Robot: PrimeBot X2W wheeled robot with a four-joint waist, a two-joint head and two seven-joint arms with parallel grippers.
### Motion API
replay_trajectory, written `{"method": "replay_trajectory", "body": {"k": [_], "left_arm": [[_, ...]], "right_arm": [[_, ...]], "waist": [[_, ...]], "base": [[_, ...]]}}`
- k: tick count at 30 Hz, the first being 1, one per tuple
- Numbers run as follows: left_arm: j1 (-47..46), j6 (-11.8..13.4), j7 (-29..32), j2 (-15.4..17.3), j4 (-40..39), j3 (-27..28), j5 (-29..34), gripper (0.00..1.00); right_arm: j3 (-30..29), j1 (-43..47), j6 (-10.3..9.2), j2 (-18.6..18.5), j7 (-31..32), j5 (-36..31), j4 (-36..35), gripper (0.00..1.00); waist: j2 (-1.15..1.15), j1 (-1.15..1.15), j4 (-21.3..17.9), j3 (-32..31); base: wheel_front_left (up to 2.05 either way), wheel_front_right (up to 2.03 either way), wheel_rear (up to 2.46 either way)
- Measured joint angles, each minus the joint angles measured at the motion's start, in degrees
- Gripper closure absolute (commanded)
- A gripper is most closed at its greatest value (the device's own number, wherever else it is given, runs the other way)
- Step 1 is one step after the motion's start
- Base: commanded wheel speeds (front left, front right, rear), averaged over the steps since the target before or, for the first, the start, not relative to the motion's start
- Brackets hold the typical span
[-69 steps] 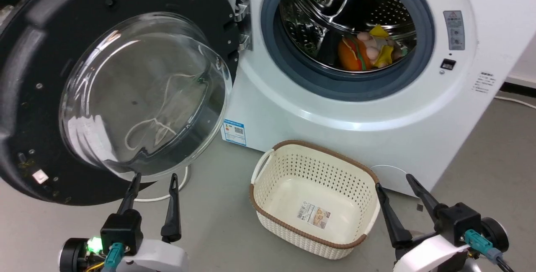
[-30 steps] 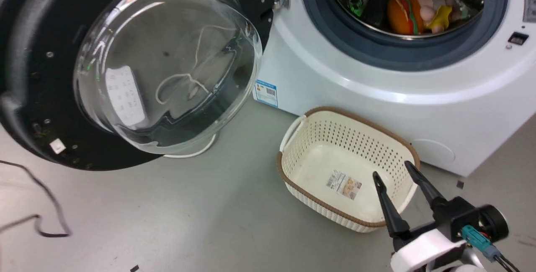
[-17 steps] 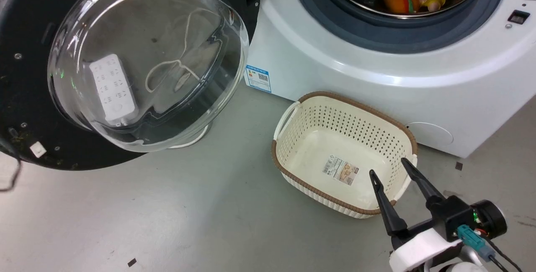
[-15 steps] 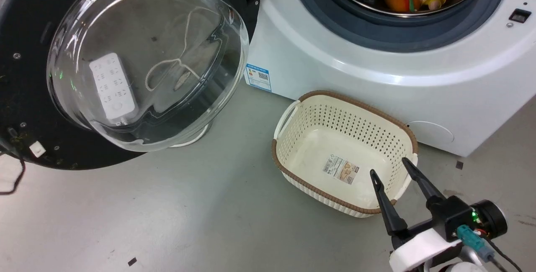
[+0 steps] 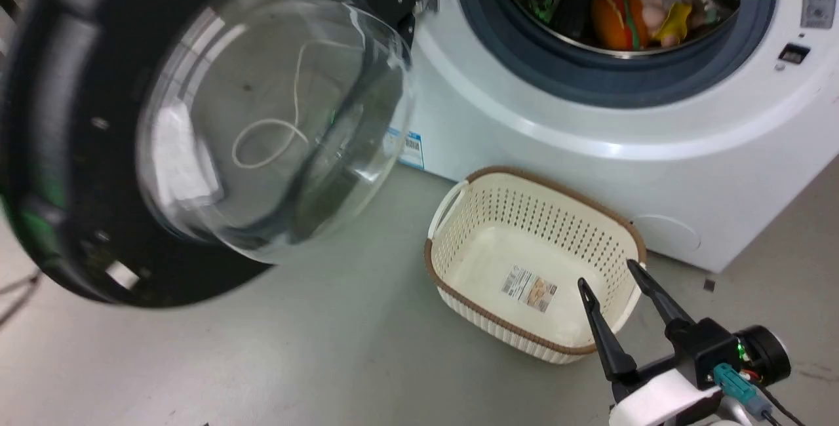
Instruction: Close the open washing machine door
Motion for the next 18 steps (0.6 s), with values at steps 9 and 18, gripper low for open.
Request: {"method": "replay_trajectory", "body": {"k": [9, 18], "left_arm": [[10.8, 0.1, 7.3, -11.2, -14.9, -3.4, -4.6, 1.00], [24.8, 2.1, 9.1, -20.7, -27.9, -10.5, -9.2, 1.00]], "right_arm": [[-1.9, 0.9, 0.00, 0.0, -0.6, 2.0, 0.7, 0.00], [-3.7, 2.7, 0.00, 0.0, -0.8, 4.0, 1.5, 0.00]], "waist": [[0.00, 0.00, -0.2, -3.9], [0.00, 0.00, -2.4, -6.8]], "base": [[0.00, 0.00, 0.00], [0.00, 0.00, 0.00]]}}
